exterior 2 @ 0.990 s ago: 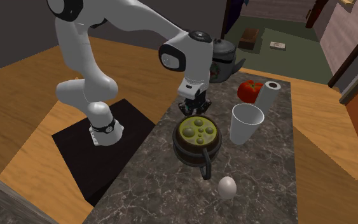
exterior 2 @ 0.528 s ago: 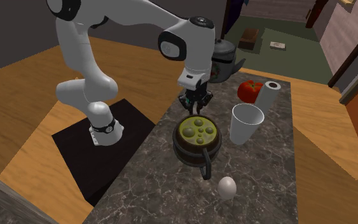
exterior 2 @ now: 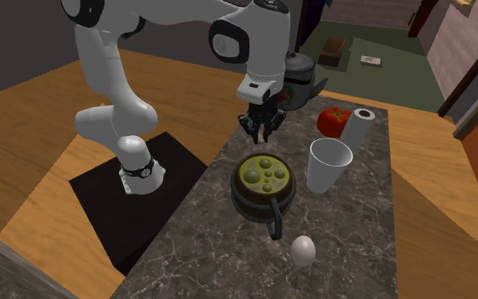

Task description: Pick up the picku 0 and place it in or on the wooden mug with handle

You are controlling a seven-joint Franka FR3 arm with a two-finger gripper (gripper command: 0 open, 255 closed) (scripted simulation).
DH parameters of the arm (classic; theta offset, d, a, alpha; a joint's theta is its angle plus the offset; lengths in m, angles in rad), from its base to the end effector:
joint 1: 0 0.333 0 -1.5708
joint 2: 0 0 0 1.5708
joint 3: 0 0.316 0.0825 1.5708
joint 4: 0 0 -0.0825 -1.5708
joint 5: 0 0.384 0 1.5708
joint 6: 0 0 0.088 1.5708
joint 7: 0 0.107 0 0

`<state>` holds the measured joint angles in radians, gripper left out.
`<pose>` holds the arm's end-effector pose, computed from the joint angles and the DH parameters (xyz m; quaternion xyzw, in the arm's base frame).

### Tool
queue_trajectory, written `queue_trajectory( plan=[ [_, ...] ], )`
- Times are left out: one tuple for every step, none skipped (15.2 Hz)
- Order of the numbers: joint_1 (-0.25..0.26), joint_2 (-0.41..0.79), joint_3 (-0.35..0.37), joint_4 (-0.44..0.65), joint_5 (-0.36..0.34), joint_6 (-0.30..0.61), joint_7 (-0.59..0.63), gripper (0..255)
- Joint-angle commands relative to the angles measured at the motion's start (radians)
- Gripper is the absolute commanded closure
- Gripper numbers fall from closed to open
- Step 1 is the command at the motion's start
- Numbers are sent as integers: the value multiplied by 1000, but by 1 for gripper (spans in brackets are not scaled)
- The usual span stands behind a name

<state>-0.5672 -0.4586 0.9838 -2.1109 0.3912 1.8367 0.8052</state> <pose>0.4091 0.2660 0.5082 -0.9634 0.2681 -0.0052 0.0034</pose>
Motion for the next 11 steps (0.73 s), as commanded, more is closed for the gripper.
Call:
queue_trajectory(
  plan=[
    [-2,1,-8,25,-6,-25,1,255],
    [-2,0,-13,37,-8,-38,2,255],
    [-3,0,-17,49,-9,-51,2,255],
    [-3,0,-21,61,-12,-64,3,255],
    [-3,0,-25,74,-14,-77,4,255],
    [-4,0,-29,87,-16,-90,5,255],
    [-5,1,-32,100,-18,-103,7,255],
    [-6,2,-35,113,-20,-116,8,255],
    [-7,3,-38,127,-23,-129,9,255],
    [-8,4,-41,140,-25,-142,11,255],
    [-8,5,-42,146,-26,-147,11,255]
  ],
)
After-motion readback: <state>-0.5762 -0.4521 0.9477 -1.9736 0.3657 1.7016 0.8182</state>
